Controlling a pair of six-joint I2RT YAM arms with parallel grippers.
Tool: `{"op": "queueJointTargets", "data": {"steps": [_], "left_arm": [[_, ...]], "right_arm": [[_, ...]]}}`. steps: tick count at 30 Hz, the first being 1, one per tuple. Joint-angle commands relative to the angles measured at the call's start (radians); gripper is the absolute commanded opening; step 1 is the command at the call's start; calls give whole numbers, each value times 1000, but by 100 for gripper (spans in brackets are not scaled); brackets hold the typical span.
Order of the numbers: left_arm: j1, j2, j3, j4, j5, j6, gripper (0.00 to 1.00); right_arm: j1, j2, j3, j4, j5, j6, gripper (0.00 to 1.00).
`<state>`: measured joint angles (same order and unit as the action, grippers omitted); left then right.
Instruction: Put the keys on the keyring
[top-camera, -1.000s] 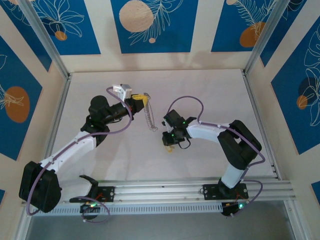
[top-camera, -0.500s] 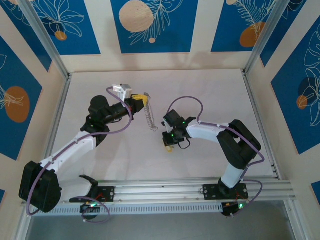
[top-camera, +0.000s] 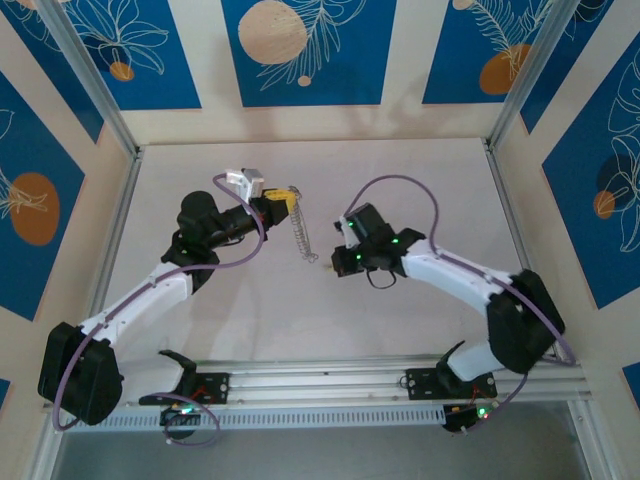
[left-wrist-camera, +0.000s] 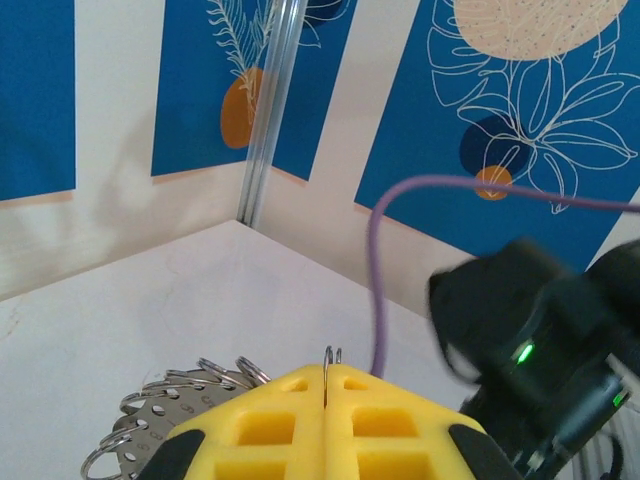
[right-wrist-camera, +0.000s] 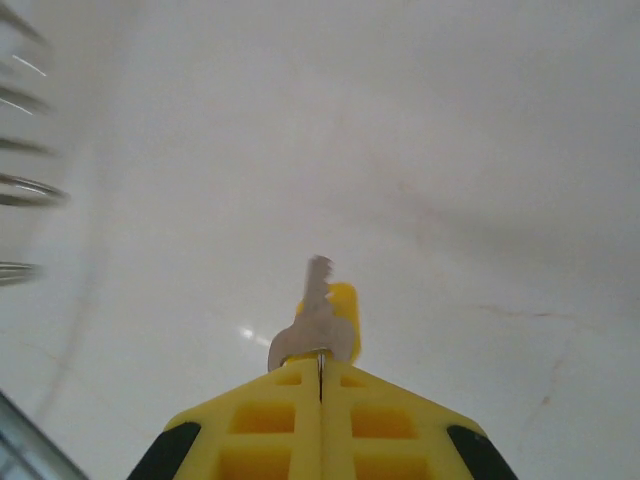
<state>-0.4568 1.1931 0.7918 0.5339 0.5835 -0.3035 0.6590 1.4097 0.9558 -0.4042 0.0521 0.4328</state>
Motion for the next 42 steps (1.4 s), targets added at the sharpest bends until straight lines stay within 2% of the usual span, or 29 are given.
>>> {"op": "queueJointTargets", "data": {"steps": [1, 7, 12, 25, 35, 42], "left_arm": [[-13, 6, 24, 59, 46, 28, 0], [-42, 36, 74, 32, 84, 85, 0], [-74, 76, 128, 20, 72, 109, 0], [-157, 133, 216, 1, 25, 238, 0], [-183, 139, 231, 6, 34, 254, 0], [-193, 137, 242, -12, 44, 260, 0]], "right_arm": [[-45, -126, 17, 17, -34, -15, 0], [-143, -306, 13, 146, -132, -8, 0], [-188, -375, 15, 224, -186, 4, 0], [-210, -475, -56, 368, -321, -33, 0], [-210, -504, -61, 417, -356, -11, 0], [-206, -471, -45, 459, -380, 18, 0]]}}
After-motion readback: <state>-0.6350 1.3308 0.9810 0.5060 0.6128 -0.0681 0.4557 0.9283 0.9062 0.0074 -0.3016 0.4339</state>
